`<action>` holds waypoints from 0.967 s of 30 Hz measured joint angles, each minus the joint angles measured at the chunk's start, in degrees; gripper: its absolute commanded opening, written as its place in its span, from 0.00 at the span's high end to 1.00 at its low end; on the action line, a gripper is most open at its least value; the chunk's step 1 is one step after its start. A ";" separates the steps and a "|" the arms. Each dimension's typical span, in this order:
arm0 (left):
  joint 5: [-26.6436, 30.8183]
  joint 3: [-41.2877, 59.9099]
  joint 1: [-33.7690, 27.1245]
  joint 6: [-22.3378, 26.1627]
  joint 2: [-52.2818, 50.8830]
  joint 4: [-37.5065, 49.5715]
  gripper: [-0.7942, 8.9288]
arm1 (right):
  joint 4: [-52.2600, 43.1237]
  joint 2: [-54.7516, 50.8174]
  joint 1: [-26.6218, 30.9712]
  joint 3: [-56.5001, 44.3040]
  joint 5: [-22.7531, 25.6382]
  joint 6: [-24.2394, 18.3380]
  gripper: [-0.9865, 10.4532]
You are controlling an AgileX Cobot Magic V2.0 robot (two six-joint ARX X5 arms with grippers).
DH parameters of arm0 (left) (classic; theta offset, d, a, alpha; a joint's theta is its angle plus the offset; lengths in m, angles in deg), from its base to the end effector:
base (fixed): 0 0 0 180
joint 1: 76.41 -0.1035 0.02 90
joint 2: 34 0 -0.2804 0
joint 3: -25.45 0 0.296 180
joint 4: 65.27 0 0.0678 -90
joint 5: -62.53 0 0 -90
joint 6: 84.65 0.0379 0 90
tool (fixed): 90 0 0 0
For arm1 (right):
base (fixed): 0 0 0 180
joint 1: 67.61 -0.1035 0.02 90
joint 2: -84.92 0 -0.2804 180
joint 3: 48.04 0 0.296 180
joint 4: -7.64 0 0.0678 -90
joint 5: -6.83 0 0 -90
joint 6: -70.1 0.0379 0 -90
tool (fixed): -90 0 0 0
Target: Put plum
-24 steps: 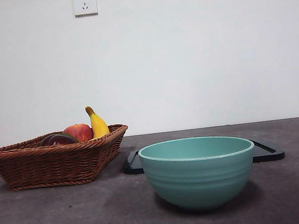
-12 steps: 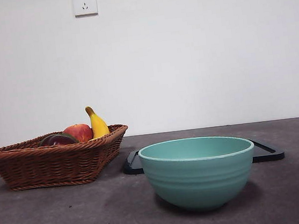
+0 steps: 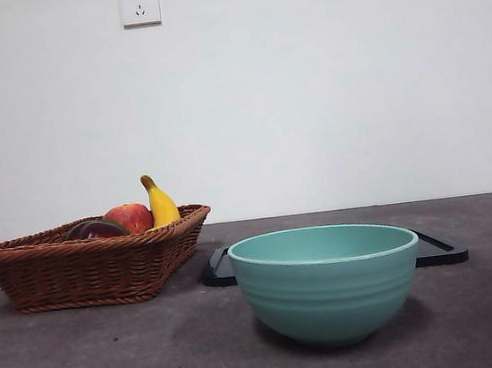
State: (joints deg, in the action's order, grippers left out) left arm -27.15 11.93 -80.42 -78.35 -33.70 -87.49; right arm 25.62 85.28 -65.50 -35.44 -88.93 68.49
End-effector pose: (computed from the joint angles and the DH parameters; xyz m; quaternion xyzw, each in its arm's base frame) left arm 0.1318 0.0095 0.1561 0.0522 0.0804 0.0333 0.9948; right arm 0.1339 -0.0011 0.1575 -0.0106 0.0495 0.0325 0.9982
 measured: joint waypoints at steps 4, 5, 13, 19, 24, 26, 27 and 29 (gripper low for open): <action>0.00 0.00 0.00 0.00 0.00 0.00 0.91 | 3.28 0.00 -0.13 0.02 0.02 0.35 0.91; 0.00 0.00 0.00 0.00 0.00 0.00 0.91 | 3.23 0.00 -0.13 0.02 0.02 0.39 0.91; 0.00 0.00 0.00 0.00 0.00 0.00 0.91 | 3.06 -0.02 -0.13 0.02 -0.07 0.55 0.91; 0.00 0.00 0.00 0.00 0.00 0.00 0.91 | 3.06 -0.02 -0.13 0.02 -0.07 0.55 0.91; 0.00 0.00 0.00 0.00 0.00 0.00 0.91 | 3.04 -0.02 -0.13 0.02 -0.07 0.55 0.91; 0.00 0.00 0.00 0.00 0.00 0.00 0.91 | 3.04 -0.02 -0.13 0.02 -0.07 0.55 0.91; 0.00 0.00 0.00 0.00 0.00 0.00 0.91 | 3.04 -0.02 -0.13 0.02 -0.07 0.55 0.91; 0.00 0.00 0.00 0.00 0.00 0.00 0.91 | 3.04 -0.02 -0.13 0.02 -0.07 0.55 0.91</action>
State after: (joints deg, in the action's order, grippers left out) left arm -27.15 11.93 -80.42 -78.35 -33.70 -87.49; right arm 28.66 85.26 -65.64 -35.42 -89.00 69.04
